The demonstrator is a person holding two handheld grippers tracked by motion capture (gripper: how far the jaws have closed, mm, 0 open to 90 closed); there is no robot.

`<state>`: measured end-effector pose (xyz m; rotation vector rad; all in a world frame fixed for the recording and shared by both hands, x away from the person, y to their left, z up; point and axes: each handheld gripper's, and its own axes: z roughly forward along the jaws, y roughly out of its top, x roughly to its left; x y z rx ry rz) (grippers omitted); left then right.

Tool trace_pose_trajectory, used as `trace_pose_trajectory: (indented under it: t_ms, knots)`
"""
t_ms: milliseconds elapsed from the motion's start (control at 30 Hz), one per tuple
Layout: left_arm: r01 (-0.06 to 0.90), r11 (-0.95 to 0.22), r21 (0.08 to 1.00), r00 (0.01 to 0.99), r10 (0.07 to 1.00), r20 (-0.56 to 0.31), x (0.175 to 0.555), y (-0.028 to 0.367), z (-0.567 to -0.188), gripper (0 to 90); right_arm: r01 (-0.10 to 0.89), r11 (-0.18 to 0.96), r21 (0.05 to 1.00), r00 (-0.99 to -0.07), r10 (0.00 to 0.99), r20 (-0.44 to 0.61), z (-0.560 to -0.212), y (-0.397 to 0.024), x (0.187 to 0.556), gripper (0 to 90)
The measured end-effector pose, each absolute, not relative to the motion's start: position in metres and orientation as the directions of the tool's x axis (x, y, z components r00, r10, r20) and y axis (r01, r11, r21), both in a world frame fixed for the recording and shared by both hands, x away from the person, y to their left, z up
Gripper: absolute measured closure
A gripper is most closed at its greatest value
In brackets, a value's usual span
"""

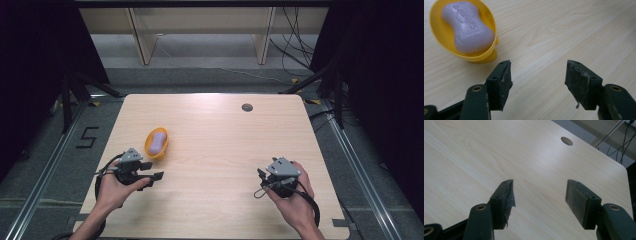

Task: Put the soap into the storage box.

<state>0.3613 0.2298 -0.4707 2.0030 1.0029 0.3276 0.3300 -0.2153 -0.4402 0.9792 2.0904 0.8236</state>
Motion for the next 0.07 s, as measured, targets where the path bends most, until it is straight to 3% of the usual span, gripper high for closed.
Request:
trace_pose_trajectory:
  t_ms: [67]
  knots:
    - [0.529,-0.288,0.799,0.641,0.752,-0.154,0.3587,0.2302,-0.4743,37.6,0.397,0.512,0.762,-0.488,0.821,-0.297,-0.4409,-0.2157,0.3311,40.2]
